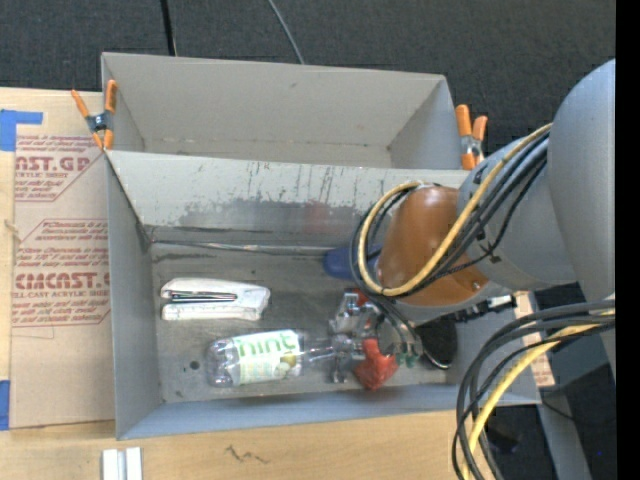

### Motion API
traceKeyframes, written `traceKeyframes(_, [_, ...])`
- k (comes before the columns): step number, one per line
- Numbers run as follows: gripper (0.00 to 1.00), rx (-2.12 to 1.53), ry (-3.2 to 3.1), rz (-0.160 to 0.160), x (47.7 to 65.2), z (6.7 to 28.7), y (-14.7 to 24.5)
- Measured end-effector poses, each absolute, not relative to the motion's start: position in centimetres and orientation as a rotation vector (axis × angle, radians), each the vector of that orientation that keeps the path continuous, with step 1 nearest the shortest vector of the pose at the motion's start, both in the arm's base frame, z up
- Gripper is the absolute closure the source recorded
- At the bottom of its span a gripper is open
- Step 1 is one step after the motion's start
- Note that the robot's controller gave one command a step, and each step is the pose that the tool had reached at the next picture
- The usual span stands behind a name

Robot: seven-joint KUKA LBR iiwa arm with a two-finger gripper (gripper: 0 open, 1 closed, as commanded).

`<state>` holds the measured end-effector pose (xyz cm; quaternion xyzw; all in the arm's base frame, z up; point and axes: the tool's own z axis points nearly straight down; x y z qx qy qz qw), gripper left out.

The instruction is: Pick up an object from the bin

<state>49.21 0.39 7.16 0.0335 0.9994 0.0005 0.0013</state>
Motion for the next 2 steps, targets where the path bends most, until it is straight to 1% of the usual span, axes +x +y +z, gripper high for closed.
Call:
traceKeyframes(1, [1.0,0.129,3.134,-0.003,48.9,7.2,0.8])
traceKeyframes(2, [1.0,-0.039,3.149,-0.006,51.7,7.2,3.3])
